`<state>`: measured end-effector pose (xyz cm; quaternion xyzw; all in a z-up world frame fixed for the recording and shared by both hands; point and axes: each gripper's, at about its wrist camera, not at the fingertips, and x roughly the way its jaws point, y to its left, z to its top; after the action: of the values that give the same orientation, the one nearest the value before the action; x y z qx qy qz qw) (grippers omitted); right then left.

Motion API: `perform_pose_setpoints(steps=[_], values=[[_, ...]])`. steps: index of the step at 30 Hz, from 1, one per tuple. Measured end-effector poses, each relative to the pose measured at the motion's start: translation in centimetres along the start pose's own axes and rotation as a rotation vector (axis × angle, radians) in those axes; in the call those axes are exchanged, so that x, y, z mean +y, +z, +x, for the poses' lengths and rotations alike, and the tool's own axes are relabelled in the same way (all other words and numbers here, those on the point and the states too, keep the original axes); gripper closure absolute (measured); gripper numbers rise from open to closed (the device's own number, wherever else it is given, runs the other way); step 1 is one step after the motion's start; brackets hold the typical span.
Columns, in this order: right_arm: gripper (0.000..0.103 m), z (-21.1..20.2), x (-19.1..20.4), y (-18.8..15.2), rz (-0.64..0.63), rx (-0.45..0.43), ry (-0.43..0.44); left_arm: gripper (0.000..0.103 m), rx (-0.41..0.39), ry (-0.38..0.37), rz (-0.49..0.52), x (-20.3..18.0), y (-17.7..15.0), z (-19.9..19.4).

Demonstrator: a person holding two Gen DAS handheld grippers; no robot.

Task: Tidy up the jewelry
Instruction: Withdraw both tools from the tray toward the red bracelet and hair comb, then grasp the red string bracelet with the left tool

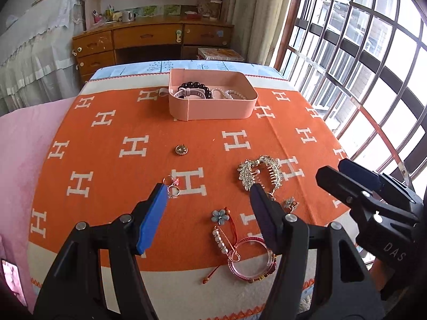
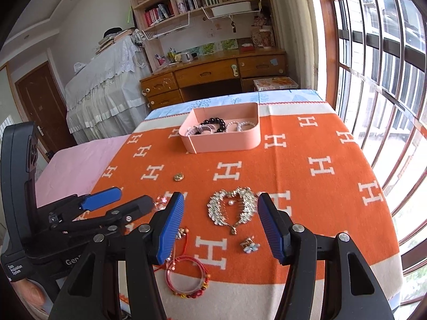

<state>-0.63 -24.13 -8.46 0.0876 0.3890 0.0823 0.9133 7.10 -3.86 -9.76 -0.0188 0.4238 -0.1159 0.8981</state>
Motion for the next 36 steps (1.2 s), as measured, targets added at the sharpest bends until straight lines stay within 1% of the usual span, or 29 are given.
perform_pose_setpoints(steps=[6, 9, 15, 21, 27, 29, 31, 32, 34, 36], values=[[0.045, 1.4, -2.9, -1.1, 0.064, 0.053, -0.036, 0.042, 0.043, 0.016, -0.002, 0.6, -1.0, 1.3], [0.045, 2.1, -4.2, -1.4, 0.095, 0.072, -0.037, 0.042, 0.058, 0.019, -0.005, 0.8, -1.2, 1.7], [0.045, 2.8, -5.0, -1.3, 0.098, 0.084, -0.051, 0.042, 0.074, 0.011, 0.006, 1.0, -1.6, 2.2], [0.045, 3.2, -6.2, -1.1, 0.121, 0.098, -0.064, 0.042, 0.111, -0.021, 0.035, 0.7, -2.1, 3.2], [0.045, 4.1, -7.1, -1.6, 0.143, 0.129, -0.065, 0.042, 0.180, -0.101, 0.126, -0.5, -3.2, 3.9], [0.045, 4.4, -7.4, -1.6, 0.150, 0.134, -0.062, 0.045, 0.208, -0.121, 0.157, -1.0, -3.8, 4.2], [0.045, 4.5, -7.4, -1.8, 0.152, 0.137, -0.059, 0.056, 0.239, -0.133, 0.186, -1.5, -4.3, 4.6], [0.045, 4.7, -7.4, -1.8, 0.151, 0.140, -0.057, 0.059, 0.254, -0.138, 0.197, -1.7, -4.6, 4.8], [0.045, 4.8, -7.4, -1.9, 0.151, 0.144, -0.054, 0.060, 0.277, -0.144, 0.214, -2.1, -5.0, 5.0], [0.045, 4.8, -7.5, -2.0, 0.152, 0.145, -0.052, 0.060, 0.289, -0.133, 0.224, -2.4, -5.3, 5.0]])
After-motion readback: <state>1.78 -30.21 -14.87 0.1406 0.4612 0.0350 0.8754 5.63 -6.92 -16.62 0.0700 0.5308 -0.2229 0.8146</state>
